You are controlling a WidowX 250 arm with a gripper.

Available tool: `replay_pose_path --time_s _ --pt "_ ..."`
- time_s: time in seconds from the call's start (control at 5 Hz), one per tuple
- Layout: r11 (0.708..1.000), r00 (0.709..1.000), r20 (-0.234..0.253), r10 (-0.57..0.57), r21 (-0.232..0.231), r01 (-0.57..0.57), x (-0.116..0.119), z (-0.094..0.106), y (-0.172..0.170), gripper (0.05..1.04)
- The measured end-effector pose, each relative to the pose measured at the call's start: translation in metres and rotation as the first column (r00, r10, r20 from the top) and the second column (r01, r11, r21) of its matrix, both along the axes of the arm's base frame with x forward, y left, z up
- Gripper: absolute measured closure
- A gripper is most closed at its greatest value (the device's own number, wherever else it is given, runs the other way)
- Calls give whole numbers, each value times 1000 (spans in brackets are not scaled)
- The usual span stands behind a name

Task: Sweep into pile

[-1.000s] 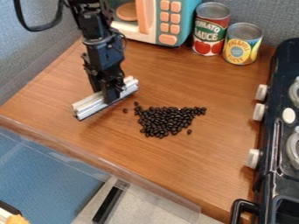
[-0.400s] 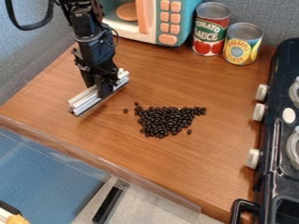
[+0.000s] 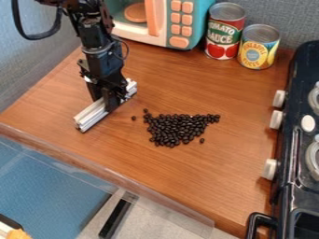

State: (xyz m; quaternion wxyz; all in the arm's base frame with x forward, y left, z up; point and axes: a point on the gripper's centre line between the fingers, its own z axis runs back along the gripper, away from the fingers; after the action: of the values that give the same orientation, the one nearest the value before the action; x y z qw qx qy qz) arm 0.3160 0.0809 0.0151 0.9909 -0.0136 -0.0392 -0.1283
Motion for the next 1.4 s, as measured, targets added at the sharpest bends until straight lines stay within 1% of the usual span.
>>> replay_pose_path --time_s 0.2,0.4,0.6,1.0,1.2,1.4 --pt "999 1000 -6 28 -37 -29 -4 -2 -7 716" --pt "997 1000 -16 17 -77 -19 -11 -1 -30 716" --pt "995 1000 -21 8 -101 -10 -11 -1 -49 716" --pt "989 997 -18 73 -126 -75 -5 0 -67 716" --pt "979 988 -14 153 -137 -153 -1 -1 -70 716" --pt "970 980 -6 201 -140 -200 3 0 -72 716"
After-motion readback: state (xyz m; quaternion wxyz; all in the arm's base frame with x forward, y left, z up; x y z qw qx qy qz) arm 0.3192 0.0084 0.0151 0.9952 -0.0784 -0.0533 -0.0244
